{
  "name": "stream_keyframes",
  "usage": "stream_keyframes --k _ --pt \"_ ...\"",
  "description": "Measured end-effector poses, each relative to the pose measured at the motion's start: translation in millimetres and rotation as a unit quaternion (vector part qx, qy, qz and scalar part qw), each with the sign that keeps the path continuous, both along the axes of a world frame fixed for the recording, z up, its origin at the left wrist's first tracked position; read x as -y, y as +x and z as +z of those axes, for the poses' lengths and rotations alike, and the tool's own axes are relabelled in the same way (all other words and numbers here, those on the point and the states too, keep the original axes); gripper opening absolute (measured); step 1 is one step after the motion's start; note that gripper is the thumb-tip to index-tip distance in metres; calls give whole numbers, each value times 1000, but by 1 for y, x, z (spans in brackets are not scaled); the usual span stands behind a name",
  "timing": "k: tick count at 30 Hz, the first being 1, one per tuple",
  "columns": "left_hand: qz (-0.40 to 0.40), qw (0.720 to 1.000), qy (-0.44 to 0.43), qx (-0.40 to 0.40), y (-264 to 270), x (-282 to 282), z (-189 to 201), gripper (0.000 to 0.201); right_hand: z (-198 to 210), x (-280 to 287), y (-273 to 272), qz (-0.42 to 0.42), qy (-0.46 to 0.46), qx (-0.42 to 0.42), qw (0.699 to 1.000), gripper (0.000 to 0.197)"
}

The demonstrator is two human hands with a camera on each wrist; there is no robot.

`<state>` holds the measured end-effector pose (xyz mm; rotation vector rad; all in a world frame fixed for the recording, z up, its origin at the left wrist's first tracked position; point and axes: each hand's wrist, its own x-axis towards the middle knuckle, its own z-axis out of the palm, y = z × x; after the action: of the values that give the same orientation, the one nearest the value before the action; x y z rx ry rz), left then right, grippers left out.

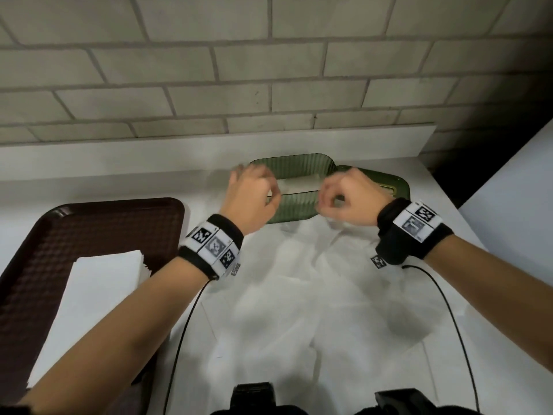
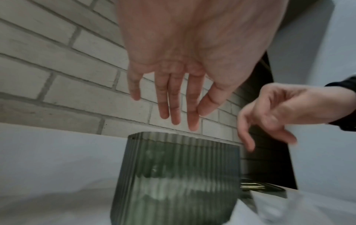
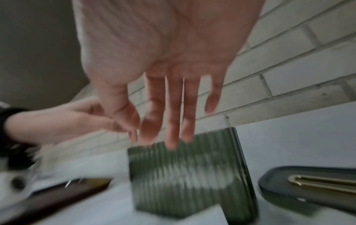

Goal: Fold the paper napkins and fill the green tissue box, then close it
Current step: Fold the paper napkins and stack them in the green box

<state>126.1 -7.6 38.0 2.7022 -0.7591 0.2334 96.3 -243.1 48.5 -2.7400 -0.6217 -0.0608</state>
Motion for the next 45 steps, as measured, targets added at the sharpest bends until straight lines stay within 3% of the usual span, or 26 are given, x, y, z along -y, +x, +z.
stream_keyframes --k 2,4,8,14,18,23,26,28,29,30,33,35,38,42,45 --pt "-49 998 -42 3 -19 -2 -6 15 -14 6 -20 6 -123 -105 987 25" --pt "-88 993 -70 -38 -33 0 -15 15 -31 13 -33 2 -210 -144 967 17" --pt "-99 985 -82 -112 -49 9 -35 14 -35 14 -43 45 -254 -140 956 38" --pt "-63 985 -93 -131 -57 28 -33 64 16 9 -27 35 -15 -72 997 25" --pt "-45 971 -206 -115 -45 28 -24 47 53 7 -18 9 152 -25 988 20" --pt "-14 902 -410 -133 -25 18 -15 14 71 11 4 -67 298 17 952 27" --pt "43 839 -519 -157 -5 13 -8 18 68 8 21 -116 383 4 916 30" --pt "74 819 -551 -144 12 8 -2 28 57 5 34 -150 373 1 916 32" --pt "90 834 -531 -120 21 6 1 33 50 3 40 -164 367 -3 916 33" --pt "103 867 -480 -86 31 4 4 39 44 0 45 -177 359 -5 916 34" --pt "107 967 -223 -53 54 0 10 44 26 -10 61 -208 269 -6 941 30" --pt "85 994 -46 -56 63 2 8 31 16 -15 70 -203 154 -21 967 23" --pt "73 987 131 -58 72 9 3 6 2 -20 79 -174 -5 -70 982 25" --pt "56 959 275 -24 75 24 -1 7 -6 -25 78 -126 -206 -61 968 29" --pt "27 945 326 -24 73 30 -1 35 -6 -24 76 -111 -282 -104 947 39"
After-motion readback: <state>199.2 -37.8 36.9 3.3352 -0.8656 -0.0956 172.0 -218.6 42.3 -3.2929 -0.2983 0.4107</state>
